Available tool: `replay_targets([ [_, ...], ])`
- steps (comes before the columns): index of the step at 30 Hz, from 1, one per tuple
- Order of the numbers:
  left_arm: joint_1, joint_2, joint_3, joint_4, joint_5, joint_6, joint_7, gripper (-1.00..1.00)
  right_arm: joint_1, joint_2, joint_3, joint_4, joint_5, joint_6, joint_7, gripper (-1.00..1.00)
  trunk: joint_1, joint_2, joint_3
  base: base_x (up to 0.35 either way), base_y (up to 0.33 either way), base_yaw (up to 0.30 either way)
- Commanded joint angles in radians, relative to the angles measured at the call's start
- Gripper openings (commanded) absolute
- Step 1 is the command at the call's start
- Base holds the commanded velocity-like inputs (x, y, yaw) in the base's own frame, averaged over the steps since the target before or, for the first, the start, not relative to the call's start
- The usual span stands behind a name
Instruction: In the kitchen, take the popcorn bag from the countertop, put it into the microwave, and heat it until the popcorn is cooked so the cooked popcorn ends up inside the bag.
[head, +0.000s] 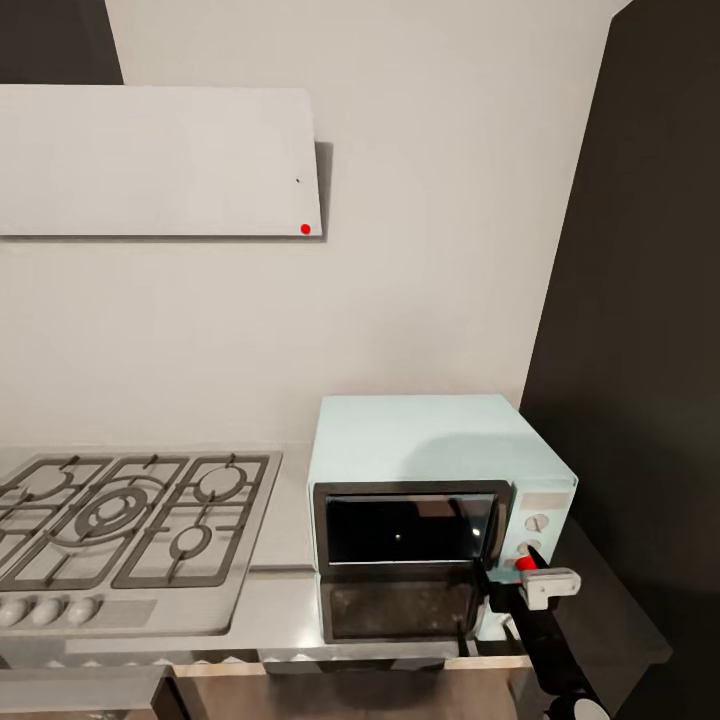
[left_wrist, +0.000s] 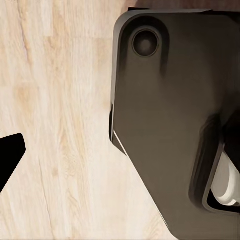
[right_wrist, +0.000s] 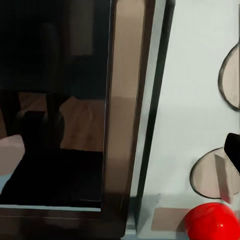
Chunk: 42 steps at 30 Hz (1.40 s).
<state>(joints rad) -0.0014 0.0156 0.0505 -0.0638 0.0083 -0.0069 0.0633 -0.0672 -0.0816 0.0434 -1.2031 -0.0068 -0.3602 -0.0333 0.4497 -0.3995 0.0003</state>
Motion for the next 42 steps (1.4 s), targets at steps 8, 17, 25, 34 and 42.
replay_targets([
  [8, 0.0, 0.001, 0.009, 0.0, 0.001, -0.001, 0.001, 1.0, 0.0, -0.001, 0.003, 0.001, -0.001, -0.009, -0.004, 1.0, 0.0, -0.001, 0.0, 0.077, 0.0, 0.0],
  [17, 0.0, 0.001, 0.01, 0.0, 0.001, -0.001, 0.002, 1.0, 0.0, -0.001, 0.004, 0.001, -0.001, -0.011, -0.004, -1.0, 0.0, -0.001, 0.0, 0.004, 0.0, 0.0],
  [25, 0.0, 0.0, 0.011, 0.0, 0.001, -0.001, 0.001, 1.0, 0.0, -0.001, 0.003, 0.001, -0.001, -0.011, -0.004, -1.0, 0.0, -0.001, 0.0, 0.0, 0.0, 0.0],
  [34, 0.0, 0.0, 0.011, 0.0, 0.001, -0.001, 0.001, 1.0, 0.0, -0.001, 0.003, 0.001, -0.001, -0.01, -0.004, -1.0, 0.0, -0.001, 0.0, -0.077, 0.0, 0.0],
  [42, 0.0, 0.0, 0.011, 0.0, 0.001, -0.001, 0.002, 1.0, 0.0, -0.001, 0.003, 0.001, -0.001, -0.01, -0.004, -1.0, 0.0, -0.001, 0.0, -0.088, 0.0, 0.0],
])
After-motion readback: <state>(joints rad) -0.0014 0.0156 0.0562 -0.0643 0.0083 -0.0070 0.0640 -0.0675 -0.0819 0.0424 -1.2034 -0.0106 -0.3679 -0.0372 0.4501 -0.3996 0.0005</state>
